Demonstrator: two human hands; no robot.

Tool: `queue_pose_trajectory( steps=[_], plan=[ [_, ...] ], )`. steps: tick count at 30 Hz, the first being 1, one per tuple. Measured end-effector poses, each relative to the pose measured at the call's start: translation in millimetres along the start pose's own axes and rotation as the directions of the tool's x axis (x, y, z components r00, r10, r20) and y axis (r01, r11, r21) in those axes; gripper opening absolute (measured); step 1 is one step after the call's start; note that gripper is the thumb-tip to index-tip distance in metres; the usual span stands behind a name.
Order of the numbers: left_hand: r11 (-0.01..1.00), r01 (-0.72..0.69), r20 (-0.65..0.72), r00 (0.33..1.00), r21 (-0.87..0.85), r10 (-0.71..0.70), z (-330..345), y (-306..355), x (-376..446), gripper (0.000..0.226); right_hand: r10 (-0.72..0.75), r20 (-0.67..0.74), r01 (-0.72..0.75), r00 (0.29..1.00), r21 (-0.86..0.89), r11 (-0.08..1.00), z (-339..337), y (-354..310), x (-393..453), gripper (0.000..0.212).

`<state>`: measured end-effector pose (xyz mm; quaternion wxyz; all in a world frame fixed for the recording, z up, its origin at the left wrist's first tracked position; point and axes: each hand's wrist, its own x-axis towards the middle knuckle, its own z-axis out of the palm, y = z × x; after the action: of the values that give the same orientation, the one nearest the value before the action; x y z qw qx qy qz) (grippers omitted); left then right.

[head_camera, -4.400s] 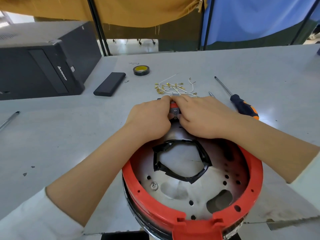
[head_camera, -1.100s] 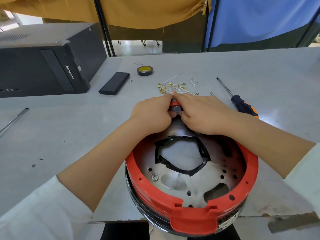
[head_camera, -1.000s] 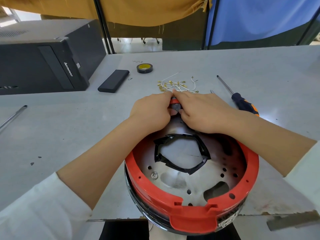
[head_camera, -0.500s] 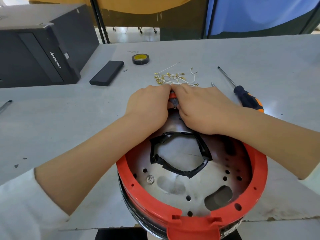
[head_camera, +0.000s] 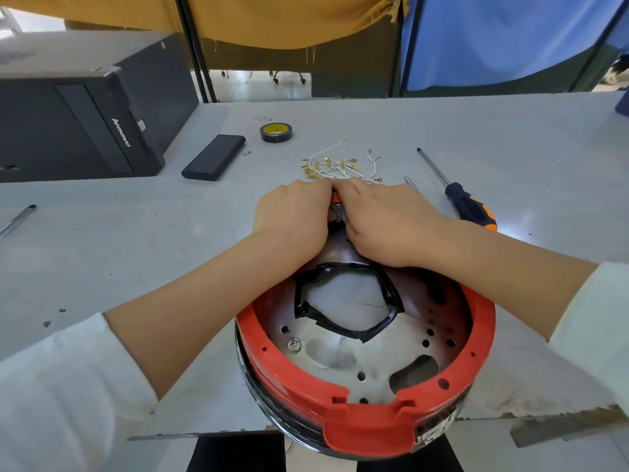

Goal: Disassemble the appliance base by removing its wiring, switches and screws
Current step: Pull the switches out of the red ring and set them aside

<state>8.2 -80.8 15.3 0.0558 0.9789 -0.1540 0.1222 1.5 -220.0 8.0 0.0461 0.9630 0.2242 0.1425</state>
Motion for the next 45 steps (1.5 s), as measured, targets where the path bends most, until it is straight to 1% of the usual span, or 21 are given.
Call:
queue_pose_trajectory(
  steps=[3, 5, 7, 14, 21, 26, 31, 35, 38, 42, 45],
  plan=[
    [0.997, -0.038, 0.066, 0.997, -0.065, 0.042, -1.9, -5.3, 0.3, 0.043, 0.006, 0.032, -0.008, 0.999, 0.072, 0.997, -2.2, 1.4, 0.2, 0.037],
    [0.990, -0.060, 0.110, 0.991, -0.124, 0.073, -1.9, -8.8, 2.3, 0.037, 0.006, 0.066, -0.012, 0.998, 0.098, 0.995, -3.5, 3.3, 1.3, 0.038],
    [0.988, -0.060, 0.124, 0.989, -0.140, 0.078, -1.6, -9.3, 4.0, 0.031, 0.026, 0.092, -0.035, 0.995, 0.104, 0.994, -5.2, 4.0, 2.4, 0.038],
    [0.999, 0.011, 0.041, 0.999, -0.032, -0.010, 3.4, -2.5, 6.5, 0.030, 0.027, 0.045, -0.029, 0.999, 0.047, 0.998, -1.8, 0.1, 2.6, 0.039],
    [1.000, 0.018, 0.024, 1.000, 0.000, -0.018, 3.2, 0.1, 4.9, 0.030, 0.020, 0.012, -0.020, 1.000, 0.003, 1.000, 1.1, 0.3, 2.0, 0.041],
    [1.000, 0.021, 0.026, 0.999, 0.017, -0.022, 2.1, 1.3, 4.3, 0.031, 0.026, 0.004, -0.026, 1.000, 0.003, 1.000, 1.4, 0.0, 2.2, 0.043],
    [1.000, 0.016, 0.032, 0.999, -0.020, -0.016, 1.3, -0.7, 3.7, 0.031, 0.027, 0.015, -0.028, 1.000, 0.016, 0.999, -0.3, 0.0, 1.9, 0.041],
    [0.992, 0.002, 0.104, 0.995, -0.127, 0.011, 2.9, -8.3, 4.6, 0.031, 0.032, 0.085, -0.044, 0.996, 0.138, 0.989, -3.8, 4.6, 3.7, 0.045],
    [0.990, 0.002, 0.138, 0.990, -0.143, 0.018, 3.8, -10.2, 7.1, 0.032, 0.043, 0.087, -0.054, 0.995, 0.119, 0.991, -3.6, 3.2, 3.2, 0.044],
    [0.995, 0.030, 0.083, 0.996, -0.095, -0.022, 4.4, -5.6, 7.0, 0.034, 0.041, 0.054, -0.043, 0.998, 0.038, 0.998, -1.6, 0.1, 1.4, 0.045],
    [0.997, 0.049, 0.036, 0.998, -0.065, -0.046, 5.9, -1.8, 5.3, 0.032, 0.039, 0.040, -0.039, 0.998, 0.012, 0.999, -0.1, -1.1, 1.4, 0.046]
  ],
)
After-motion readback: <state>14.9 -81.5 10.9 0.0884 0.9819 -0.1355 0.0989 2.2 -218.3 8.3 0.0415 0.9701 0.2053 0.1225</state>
